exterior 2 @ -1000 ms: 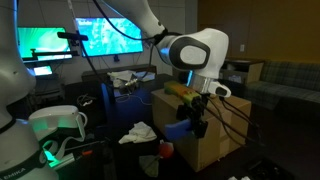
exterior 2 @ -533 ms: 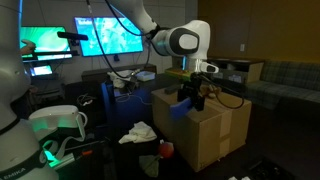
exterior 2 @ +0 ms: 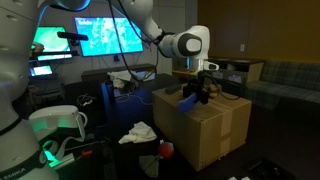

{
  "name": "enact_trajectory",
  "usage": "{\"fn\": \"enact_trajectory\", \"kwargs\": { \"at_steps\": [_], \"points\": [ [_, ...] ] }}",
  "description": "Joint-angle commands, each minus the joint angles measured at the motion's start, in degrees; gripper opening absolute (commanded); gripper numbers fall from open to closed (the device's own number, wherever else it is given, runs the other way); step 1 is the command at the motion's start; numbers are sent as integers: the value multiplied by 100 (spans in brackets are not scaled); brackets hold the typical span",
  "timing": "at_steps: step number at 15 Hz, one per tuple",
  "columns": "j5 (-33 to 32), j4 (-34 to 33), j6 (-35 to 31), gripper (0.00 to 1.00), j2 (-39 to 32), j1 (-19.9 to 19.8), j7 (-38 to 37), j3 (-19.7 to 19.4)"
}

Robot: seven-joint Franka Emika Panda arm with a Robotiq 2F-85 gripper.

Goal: Swap the things on the box with the things on the table

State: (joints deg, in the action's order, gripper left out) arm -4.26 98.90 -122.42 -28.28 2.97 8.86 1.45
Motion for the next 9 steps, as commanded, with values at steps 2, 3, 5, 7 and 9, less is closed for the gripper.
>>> {"fn": "enact_trajectory", "kwargs": {
  "at_steps": [2, 3, 5, 7, 9],
  "points": [
    [-118, -877, 233, 1, -546, 41, -43, 15],
    [-110, -926, 274, 1, -572, 33, -4, 22],
    [-59, -1013, 450, 1, -571, 3, 52, 44],
    [-36, -1041, 511, 1, -558, -20, 131, 65],
    [0, -1086, 474, 1, -602, -21, 90, 72]
  ]
}}
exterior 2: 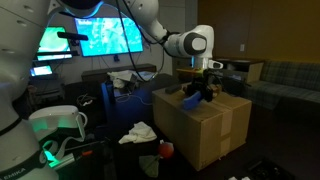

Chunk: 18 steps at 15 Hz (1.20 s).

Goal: Swap the things on the box with the things on the table

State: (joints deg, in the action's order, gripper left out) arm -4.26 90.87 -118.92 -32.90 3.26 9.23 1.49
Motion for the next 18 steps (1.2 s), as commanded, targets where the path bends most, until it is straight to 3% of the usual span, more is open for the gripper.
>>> {"fn": "enact_trajectory", "kwargs": {
  "at_steps": [1, 13, 14, 15, 18],
  "points": [
    [11, -297, 109, 1, -153, -56, 83, 83],
    [13, -646, -130, 2, -421, 1, -27, 133],
    [1, -671, -102, 30, -420, 9, -35, 127],
    [19, -674, -108, 31, -395, 2, -29, 136],
    [30, -698, -99, 52, -303, 7, -19, 154]
  ]
}}
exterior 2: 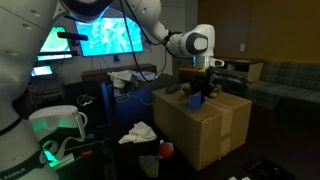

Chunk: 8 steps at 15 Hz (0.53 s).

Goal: Swap the things on the box with the things on the table

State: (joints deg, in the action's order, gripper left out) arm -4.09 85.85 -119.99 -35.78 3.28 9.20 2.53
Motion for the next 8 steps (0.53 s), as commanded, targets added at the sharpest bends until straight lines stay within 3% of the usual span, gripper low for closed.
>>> {"fn": "enact_trajectory", "kwargs": {
  "at_steps": [1, 6, 8],
  "points": [
    [23, -219, 35, 61, 11, 3, -11, 57],
    [22, -285, -23, 98, 162, 16, -30, 70],
    [22, -301, -84, 100, 238, 32, -46, 78]
  ]
}}
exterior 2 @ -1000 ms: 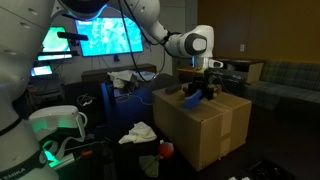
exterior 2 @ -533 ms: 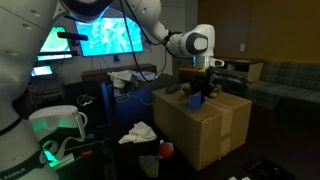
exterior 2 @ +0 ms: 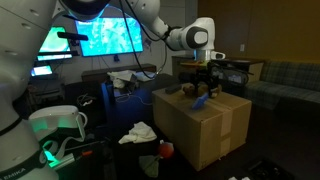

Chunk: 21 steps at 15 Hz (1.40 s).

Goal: Swap the things on the box with the things on the table

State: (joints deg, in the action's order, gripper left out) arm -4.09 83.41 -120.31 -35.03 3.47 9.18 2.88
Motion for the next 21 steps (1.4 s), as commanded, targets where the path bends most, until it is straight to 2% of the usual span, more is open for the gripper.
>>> {"fn": "enact_trajectory", "kwargs": {
  "at_steps": [1, 11, 21],
  "points": [
    [22, -58, -99, 100, 211, 24, -65, 44],
    [166, -142, -908, 100, 108, 134, 136, 376],
    [411, -584, -821, 100, -506, 28, 539, 564]
  ]
}}
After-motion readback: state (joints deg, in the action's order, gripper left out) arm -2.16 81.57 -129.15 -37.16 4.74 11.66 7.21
